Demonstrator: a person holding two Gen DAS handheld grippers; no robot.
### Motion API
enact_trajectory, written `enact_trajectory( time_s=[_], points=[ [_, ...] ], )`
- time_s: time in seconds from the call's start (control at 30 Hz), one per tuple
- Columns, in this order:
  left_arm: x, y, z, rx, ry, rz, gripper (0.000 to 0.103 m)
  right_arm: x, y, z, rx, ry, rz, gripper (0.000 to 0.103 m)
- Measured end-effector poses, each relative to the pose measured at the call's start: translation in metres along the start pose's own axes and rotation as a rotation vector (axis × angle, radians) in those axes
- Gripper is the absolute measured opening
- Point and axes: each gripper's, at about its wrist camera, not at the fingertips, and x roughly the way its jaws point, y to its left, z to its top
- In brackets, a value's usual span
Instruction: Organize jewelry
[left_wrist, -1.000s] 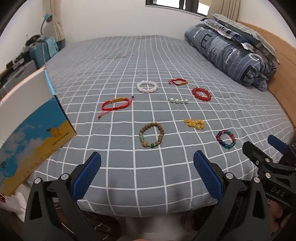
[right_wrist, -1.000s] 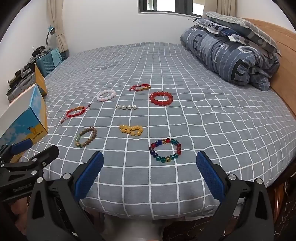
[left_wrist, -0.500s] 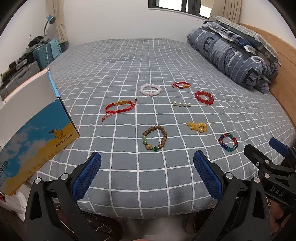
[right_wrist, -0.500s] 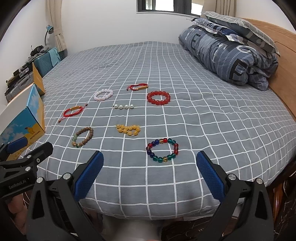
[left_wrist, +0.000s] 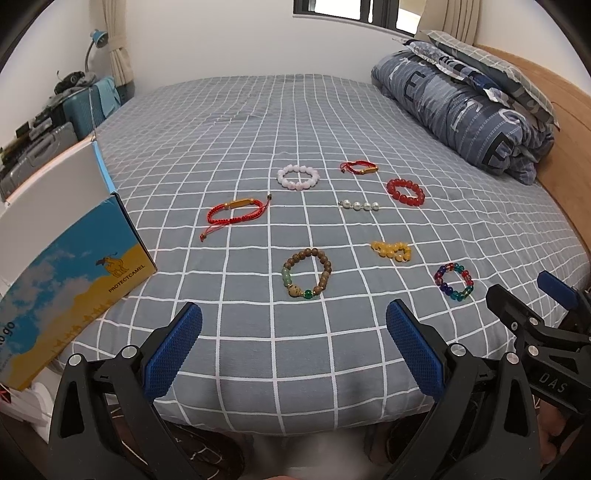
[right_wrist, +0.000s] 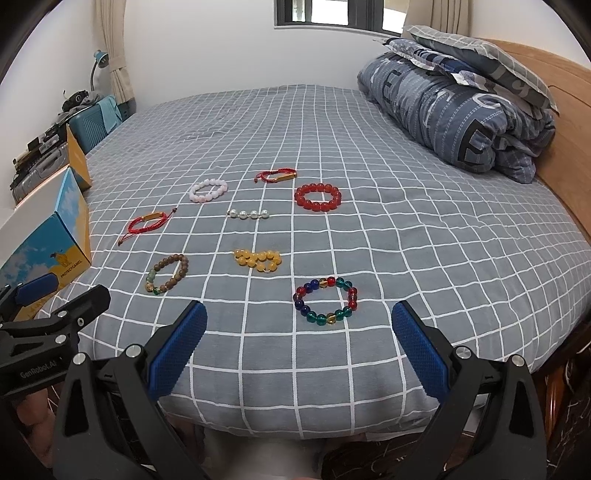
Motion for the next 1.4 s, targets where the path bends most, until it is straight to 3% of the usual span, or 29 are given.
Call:
enact_trajectory(
  time_s=[0.4, 0.6, 0.73, 0.93, 1.23, 1.4],
  points=[
    [0.0, -0.001, 0.0, 0.003, 0.023, -0.001, 0.098, -0.001, 0.001, 0.0, -0.003, -0.008, 0.0, 0.096],
    [-0.003, -0.002, 0.003, -0.001, -0.023, -0.009, 0.098, -0.004, 0.001, 0.004, -0.001, -0.013, -0.005, 0.096],
    [-0.012, 0.0, 0.017, -0.002, -0.094, 0.001, 0.098, -0.013, 0.002, 0.017, 0.0, -0.032, -0.009, 0.096],
    [-0.023, 0.009, 0.043, -0.022, -0.12, 0.001, 0.098, -0.016, 0.002, 0.043, 0.002, -0.043, 0.011, 0.096],
    [-0.016, 0.018, 0.083, -0.007, -0.098, 0.034, 0.098, 0.013, 0.005, 0.078, -0.007, -0.012, -0.023, 0.096],
    [0.006, 0.028, 0.11, -0.034, -0.057, 0.02, 0.098, 0.04, 0.005, 0.1, -0.014, 0.016, -0.032, 0.096]
  ],
)
